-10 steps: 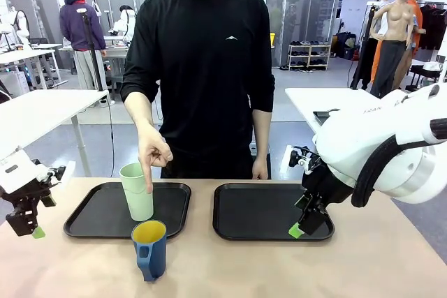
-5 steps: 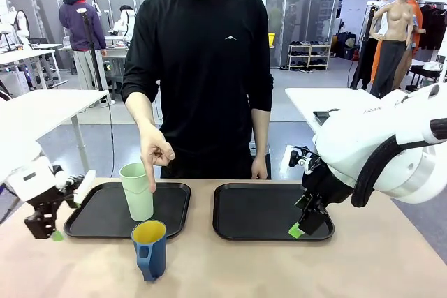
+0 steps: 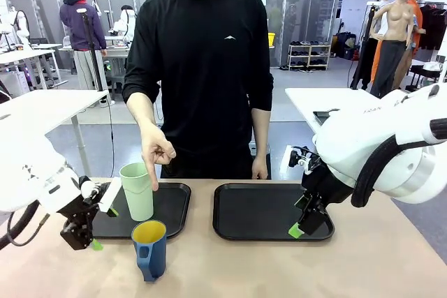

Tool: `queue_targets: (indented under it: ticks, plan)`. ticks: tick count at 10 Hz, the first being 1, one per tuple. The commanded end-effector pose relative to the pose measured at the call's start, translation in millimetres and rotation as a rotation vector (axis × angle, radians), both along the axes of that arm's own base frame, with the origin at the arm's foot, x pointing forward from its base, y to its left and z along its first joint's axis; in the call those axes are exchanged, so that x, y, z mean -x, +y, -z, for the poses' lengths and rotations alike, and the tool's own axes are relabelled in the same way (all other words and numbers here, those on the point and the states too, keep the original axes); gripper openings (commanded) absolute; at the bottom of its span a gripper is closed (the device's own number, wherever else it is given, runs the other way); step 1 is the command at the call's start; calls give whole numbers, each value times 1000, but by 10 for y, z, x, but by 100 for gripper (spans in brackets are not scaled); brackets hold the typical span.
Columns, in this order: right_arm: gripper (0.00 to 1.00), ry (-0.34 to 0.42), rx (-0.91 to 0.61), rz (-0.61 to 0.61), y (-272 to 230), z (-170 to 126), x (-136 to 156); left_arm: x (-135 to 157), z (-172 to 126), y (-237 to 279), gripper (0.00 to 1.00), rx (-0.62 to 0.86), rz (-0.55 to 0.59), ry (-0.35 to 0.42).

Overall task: Sort and store the cups by type.
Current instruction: Pick up the Handle plastic cup and place it into the empty Flat Tray.

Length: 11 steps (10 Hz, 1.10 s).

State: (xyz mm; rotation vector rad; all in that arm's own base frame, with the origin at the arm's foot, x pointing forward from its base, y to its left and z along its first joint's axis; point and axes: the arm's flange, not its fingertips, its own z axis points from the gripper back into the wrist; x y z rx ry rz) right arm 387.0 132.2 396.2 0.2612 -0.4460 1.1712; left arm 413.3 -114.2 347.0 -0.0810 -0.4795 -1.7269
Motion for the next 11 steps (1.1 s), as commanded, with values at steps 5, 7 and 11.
queue_targets:
  ticks: [5,7,11]
  plan:
    - [100,-1,10,24,18,17,13,261,393,-53,100,204,124,98]
    - [100,-1,10,24,18,17,13,264,460,-90,100,232,110,103]
    - [100,-1,10,24,18,17,13,256,559,41,100,424,50,110]
